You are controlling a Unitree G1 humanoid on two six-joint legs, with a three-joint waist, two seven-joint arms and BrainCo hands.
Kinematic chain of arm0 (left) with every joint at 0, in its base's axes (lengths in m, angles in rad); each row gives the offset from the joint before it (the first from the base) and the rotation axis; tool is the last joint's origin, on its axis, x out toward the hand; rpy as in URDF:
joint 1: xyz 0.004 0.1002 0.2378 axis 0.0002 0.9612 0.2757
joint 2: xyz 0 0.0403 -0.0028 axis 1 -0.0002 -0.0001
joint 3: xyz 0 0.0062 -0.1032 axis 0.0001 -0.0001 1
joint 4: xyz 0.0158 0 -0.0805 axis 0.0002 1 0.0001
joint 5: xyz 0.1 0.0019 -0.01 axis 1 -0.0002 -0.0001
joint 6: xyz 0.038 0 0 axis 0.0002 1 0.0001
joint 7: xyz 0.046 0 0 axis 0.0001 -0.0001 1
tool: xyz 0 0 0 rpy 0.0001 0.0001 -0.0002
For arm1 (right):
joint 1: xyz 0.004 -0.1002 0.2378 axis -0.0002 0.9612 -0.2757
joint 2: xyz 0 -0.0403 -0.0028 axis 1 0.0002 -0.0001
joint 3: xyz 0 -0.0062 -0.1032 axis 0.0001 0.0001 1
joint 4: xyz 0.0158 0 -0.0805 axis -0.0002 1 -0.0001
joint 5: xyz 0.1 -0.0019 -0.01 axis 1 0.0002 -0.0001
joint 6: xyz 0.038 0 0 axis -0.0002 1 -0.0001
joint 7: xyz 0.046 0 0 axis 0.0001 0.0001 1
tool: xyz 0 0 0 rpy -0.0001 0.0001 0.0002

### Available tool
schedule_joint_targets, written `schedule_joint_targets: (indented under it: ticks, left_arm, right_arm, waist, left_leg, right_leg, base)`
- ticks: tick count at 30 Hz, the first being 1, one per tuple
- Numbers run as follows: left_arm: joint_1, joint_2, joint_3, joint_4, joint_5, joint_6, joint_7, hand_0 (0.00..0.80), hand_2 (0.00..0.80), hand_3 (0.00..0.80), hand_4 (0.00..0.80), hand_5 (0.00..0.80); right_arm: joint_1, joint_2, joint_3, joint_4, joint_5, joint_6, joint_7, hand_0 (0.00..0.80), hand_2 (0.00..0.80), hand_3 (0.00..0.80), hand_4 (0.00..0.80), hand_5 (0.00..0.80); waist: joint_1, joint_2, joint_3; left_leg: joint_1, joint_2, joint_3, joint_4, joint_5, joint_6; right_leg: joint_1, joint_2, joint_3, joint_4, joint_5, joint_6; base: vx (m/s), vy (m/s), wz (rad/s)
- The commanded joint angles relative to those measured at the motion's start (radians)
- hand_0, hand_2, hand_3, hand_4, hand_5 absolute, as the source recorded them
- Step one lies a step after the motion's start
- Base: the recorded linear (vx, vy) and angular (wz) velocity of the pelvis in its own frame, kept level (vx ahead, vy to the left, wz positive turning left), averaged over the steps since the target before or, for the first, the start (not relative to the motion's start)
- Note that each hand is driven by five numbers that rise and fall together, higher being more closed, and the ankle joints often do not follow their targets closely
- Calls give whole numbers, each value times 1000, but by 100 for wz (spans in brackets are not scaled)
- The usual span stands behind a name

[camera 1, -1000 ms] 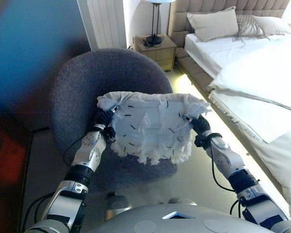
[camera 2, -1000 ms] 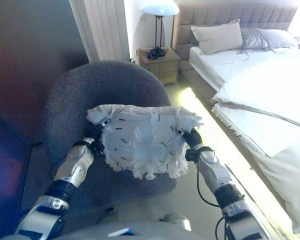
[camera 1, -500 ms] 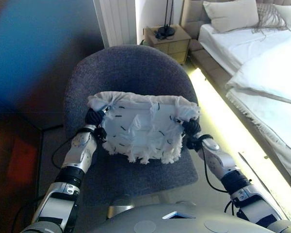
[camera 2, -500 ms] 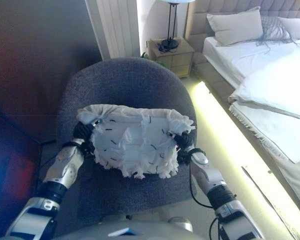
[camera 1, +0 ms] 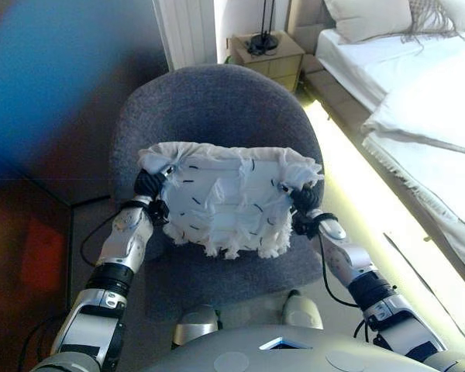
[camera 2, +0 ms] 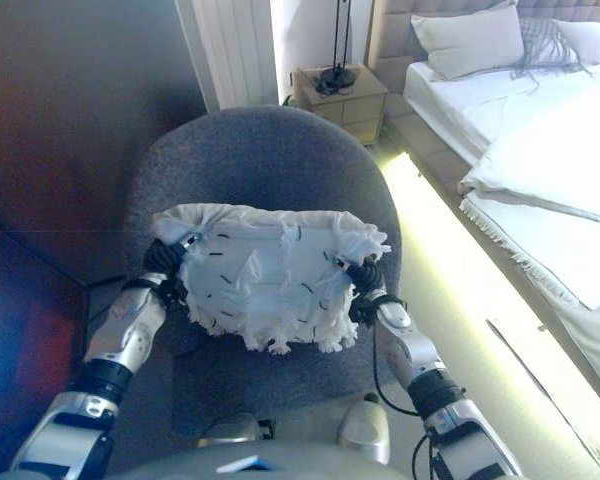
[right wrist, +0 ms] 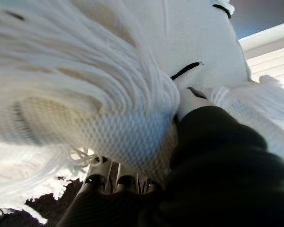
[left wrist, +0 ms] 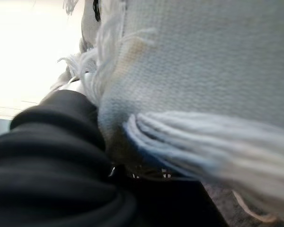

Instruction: Pick up the cushion and take it to the sofa

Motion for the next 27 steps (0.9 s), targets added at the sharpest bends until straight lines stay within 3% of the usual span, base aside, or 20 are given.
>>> schedule_joint_targets:
  ticks: [1, 3, 6, 9, 11, 15, 20, 27]
  left_arm:
    - [-69, -12, -10, -65, -4, -62, 2, 800, 800, 800, 800, 800]
    - [-84, -7, -13, -69, -3, -61, 7, 800, 800, 800, 800, 800]
    - [-139, -15, -42, -56, -19, -84, 21, 800, 800, 800, 800, 800]
    - [-262, -25, -94, -6, -42, -114, 45, 800, 800, 800, 800, 800]
    - [-339, -20, -108, 54, -52, -144, 60, 800, 800, 800, 800, 800]
    - [-443, -21, -123, 104, -52, -148, 101, 800, 800, 800, 800, 800]
    - [-589, -26, -139, 185, -37, -160, 160, 800, 800, 800, 800, 800]
    - [-725, -10, -160, 258, -2, -156, 226, 800, 800, 800, 800, 800]
  right_arm:
    - [-119, 34, -32, -45, 35, -29, 36, 800, 800, 800, 800, 800]
    - [-144, 27, -22, -46, 40, -26, 13, 800, 800, 800, 800, 800]
    - [-197, 19, -21, -33, 39, -41, -17, 800, 800, 800, 800, 800]
    - [-288, -9, -19, -11, 16, -68, -49, 800, 800, 800, 800, 800]
    - [-359, -16, -3, -9, 2, -60, -65, 800, 800, 800, 800, 800]
    - [-480, -26, 23, 16, 30, -30, -92, 800, 800, 800, 800, 800]
    - [-582, -32, 47, 86, 82, -53, -56, 800, 800, 800, 800, 800]
    - [-680, -44, 61, 163, 106, -65, -24, 800, 800, 800, 800, 800]
  waist:
    - [10, 4, -92]
    - [13, 7, -78]
    - [12, 12, -37]
    - [-3, 24, 32]
    - [-12, 31, 69]
    - [-21, 35, 126]
    - [-26, 43, 180]
    - [-29, 59, 219]
  left_leg:
    - [-26, 41, -7, 192, -216, 3]
    - [-70, 74, -2, 276, -236, -12]
    - [-152, 101, 1, 387, -266, -25]
    - [-289, 173, 25, 524, -278, -51]
    - [-342, 176, 5, 569, -305, -43]
    - [-438, 176, -31, 678, -347, -56]
    - [-526, 172, -45, 720, -353, -69]
    - [-563, 178, -53, 746, -371, -94]
  right_leg:
    - [28, 6, -46, 17, 46, 18]
    - [19, 6, -62, 50, -20, -2]
    - [-23, -4, -65, 117, -63, -17]
    - [-109, -34, -77, 248, -104, -34]
    - [-197, -52, -54, 355, -138, -40]
    - [-295, -62, -6, 463, -175, -38]
    - [-389, -69, 24, 506, -182, -26]
    - [-427, -82, 30, 529, -198, -6]
  base:
    - [150, -169, 12]
    - [28, -97, -11]
    - [-111, -76, 3]
    - [-236, -70, 35]
    - [-210, 3, 69]
    - [-117, 7, 7]
    - [-123, 13, -16]
    - [10, 1, -8]
